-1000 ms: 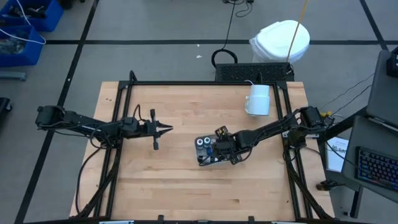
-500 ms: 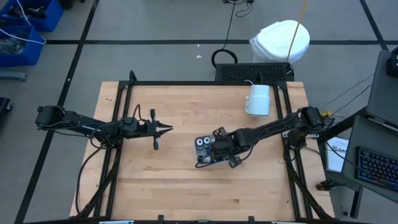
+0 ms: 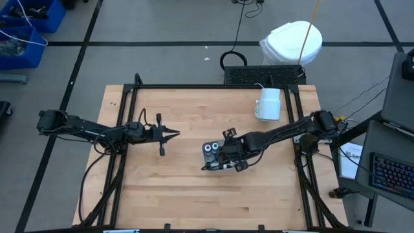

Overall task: Pick & Place food coloring
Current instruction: Adjust the gray bin

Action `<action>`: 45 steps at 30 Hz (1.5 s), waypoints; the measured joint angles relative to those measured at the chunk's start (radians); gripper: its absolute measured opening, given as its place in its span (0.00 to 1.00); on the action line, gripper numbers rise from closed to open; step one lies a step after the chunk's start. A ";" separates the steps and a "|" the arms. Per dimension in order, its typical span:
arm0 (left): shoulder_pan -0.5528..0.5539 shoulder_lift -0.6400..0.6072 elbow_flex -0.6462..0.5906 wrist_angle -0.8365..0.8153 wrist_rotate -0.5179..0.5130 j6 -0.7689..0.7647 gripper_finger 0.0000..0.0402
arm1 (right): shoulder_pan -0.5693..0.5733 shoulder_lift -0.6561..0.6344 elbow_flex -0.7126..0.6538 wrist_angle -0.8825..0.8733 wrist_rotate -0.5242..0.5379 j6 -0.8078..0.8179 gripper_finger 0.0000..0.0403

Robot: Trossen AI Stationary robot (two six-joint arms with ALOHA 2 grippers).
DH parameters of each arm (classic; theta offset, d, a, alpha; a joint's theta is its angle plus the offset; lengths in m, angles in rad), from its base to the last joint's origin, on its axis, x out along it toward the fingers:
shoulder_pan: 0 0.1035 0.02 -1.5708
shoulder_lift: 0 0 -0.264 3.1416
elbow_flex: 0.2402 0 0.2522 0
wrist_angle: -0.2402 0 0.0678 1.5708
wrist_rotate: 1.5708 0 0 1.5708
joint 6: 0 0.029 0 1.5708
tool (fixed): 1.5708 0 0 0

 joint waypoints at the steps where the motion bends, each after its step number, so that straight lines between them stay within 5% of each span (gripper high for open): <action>1: 0.000 0.000 0.000 0.000 0.000 -0.003 0.09 | 0.000 -0.004 0.001 0.006 -0.001 0.000 0.24; 8: 0.000 0.000 0.000 0.002 -0.001 0.000 0.09 | -0.001 -0.079 0.000 -0.001 -0.020 -0.010 0.01; 16: 0.000 0.000 0.000 0.002 -0.002 0.001 0.09 | -0.037 -0.272 -0.087 0.145 -0.124 -0.019 0.00; 24: 0.004 -0.062 0.000 -0.013 -0.088 -0.039 0.09 | -0.106 -0.660 -0.407 0.499 -0.191 0.005 0.00; 32: 0.031 -0.235 0.001 -0.164 0.051 0.026 0.04 | -0.275 -1.011 -0.698 0.748 -0.346 0.055 0.00; 40: 0.028 -0.456 0.001 -0.296 0.083 0.079 0.01 | -0.365 -1.206 -0.893 0.859 -0.498 0.087 0.00; 45: 0.028 -0.509 0.001 -0.370 0.141 0.103 0.01 | -0.435 -1.314 -0.968 0.873 -0.506 0.103 0.00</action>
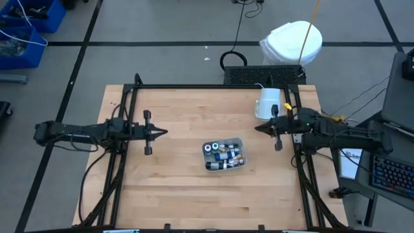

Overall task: Pick & Place food coloring
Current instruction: Adjust the gray bin

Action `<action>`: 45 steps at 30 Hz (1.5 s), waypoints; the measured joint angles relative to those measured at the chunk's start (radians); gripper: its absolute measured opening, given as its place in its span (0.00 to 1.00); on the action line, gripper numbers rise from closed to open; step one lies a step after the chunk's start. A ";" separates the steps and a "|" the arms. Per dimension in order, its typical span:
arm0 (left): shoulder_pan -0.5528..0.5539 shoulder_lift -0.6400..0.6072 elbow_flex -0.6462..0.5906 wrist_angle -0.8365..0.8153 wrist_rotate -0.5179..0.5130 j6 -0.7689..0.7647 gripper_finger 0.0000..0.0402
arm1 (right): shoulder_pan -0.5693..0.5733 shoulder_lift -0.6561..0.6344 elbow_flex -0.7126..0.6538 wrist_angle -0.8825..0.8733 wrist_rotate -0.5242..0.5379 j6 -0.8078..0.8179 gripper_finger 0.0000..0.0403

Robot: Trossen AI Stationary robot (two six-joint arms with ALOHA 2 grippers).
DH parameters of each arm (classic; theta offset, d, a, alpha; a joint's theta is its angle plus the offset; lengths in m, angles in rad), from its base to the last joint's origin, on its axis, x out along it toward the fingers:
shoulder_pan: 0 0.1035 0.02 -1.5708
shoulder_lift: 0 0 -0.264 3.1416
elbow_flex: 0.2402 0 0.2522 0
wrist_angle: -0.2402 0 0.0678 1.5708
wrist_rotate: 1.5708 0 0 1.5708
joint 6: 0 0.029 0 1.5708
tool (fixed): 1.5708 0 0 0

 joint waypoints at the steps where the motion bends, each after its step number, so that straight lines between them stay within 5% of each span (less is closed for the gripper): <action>1: 0.001 -0.002 0.000 -0.007 0.004 0.001 0.01 | -0.016 -0.017 -0.007 0.004 -0.008 0.008 0.00; 6: -0.001 -0.004 0.000 -0.005 0.041 -0.045 0.01 | -0.056 -0.076 -0.078 0.073 -0.098 0.076 0.00; 22: -0.012 0.015 -0.097 0.088 0.008 -0.149 0.00 | -0.056 -0.160 -0.304 0.232 -0.101 0.103 0.00; 29: -0.113 0.249 -0.024 0.023 -0.014 -0.303 0.00 | 0.007 -0.086 -0.304 0.165 -0.071 0.150 0.00; 34: -0.209 0.460 0.065 0.060 -0.045 -0.351 0.00 | 0.116 0.027 -0.248 0.078 0.084 0.199 0.00; 40: -0.305 0.705 0.181 0.087 -0.122 -0.437 0.00 | 0.294 0.152 -0.103 -0.224 0.366 0.313 0.00; 45: -0.360 0.886 0.283 0.088 -0.161 -0.476 0.01 | 0.399 0.260 -0.066 -0.267 0.406 0.441 0.00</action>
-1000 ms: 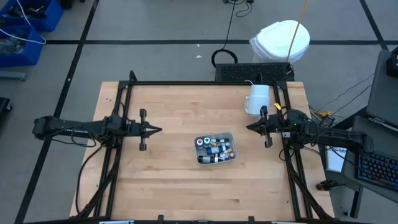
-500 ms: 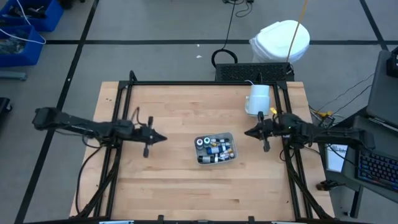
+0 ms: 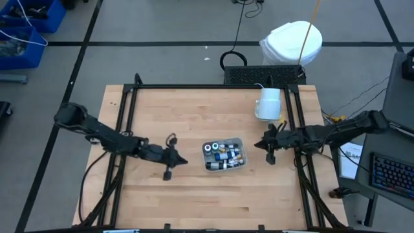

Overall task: Pick & Place food coloring
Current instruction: Adjust the gray bin

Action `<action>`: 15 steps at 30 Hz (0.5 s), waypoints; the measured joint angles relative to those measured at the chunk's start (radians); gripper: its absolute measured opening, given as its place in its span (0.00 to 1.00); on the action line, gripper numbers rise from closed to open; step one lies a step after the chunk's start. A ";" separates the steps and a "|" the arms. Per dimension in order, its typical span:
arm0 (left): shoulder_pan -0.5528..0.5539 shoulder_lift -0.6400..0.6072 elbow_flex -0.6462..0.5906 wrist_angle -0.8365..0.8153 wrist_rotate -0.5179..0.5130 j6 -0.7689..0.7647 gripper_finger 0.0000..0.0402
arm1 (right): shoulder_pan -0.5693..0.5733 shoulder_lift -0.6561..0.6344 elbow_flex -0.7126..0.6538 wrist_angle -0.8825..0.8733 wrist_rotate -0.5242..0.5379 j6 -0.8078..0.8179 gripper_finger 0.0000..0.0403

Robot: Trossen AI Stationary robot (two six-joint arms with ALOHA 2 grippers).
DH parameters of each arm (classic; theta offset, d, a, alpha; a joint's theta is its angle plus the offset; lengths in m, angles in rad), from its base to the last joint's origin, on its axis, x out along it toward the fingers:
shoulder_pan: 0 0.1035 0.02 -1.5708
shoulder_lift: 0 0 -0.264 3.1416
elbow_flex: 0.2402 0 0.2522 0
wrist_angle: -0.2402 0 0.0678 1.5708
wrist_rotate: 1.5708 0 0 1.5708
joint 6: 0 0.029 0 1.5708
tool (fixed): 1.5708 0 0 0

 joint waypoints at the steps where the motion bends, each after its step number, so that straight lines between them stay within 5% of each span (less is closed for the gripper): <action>1: -0.006 0.031 0.020 -0.003 -0.006 -0.002 0.01 | 0.015 0.025 0.000 0.003 0.006 0.021 0.00; 6: -0.017 0.137 0.111 -0.001 -0.015 -0.013 0.01 | 0.080 0.159 0.000 0.040 0.103 0.087 0.00; 15: 0.028 0.234 0.155 -0.006 -0.095 -0.044 0.01 | 0.116 0.375 0.000 0.268 0.129 0.086 0.00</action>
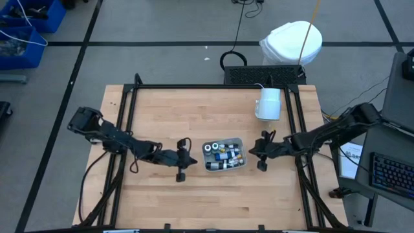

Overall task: Pick & Place food coloring
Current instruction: Adjust the gray bin, then return to Home Position

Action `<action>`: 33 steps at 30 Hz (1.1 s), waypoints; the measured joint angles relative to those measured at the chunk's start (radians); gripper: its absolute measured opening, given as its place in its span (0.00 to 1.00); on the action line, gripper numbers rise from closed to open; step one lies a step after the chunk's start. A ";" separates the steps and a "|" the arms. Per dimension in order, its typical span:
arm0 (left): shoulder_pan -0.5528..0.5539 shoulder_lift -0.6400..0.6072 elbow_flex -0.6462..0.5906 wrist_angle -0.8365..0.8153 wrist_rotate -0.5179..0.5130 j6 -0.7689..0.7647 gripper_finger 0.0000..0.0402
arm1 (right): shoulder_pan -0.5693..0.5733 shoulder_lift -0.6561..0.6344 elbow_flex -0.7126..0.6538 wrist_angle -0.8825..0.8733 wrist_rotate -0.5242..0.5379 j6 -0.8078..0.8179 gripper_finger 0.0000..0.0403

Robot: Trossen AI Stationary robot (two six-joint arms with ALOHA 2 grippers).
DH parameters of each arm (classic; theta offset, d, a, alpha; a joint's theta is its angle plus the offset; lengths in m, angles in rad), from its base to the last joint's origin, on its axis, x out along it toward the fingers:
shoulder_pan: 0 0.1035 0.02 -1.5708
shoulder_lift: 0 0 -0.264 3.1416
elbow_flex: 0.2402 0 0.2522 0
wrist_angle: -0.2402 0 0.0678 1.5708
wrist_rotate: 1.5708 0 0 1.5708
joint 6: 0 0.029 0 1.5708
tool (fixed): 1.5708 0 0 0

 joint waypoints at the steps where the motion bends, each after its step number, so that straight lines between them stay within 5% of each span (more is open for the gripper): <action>1: 0.008 0.004 -0.002 -0.007 -0.005 -0.005 0.01 | 0.000 0.018 0.000 0.018 0.000 -0.001 0.00; 21: 0.154 0.010 -0.003 -0.023 0.010 0.030 0.02 | 0.040 0.286 -0.001 0.367 -0.060 0.005 0.00; 27: 0.155 0.005 -0.003 -0.028 0.033 0.082 0.02 | 0.039 0.240 -0.001 0.331 -0.076 -0.028 0.00; 33: 0.150 -0.150 -0.005 -0.112 0.111 0.242 0.01 | 0.039 0.037 -0.001 0.215 -0.137 -0.195 0.00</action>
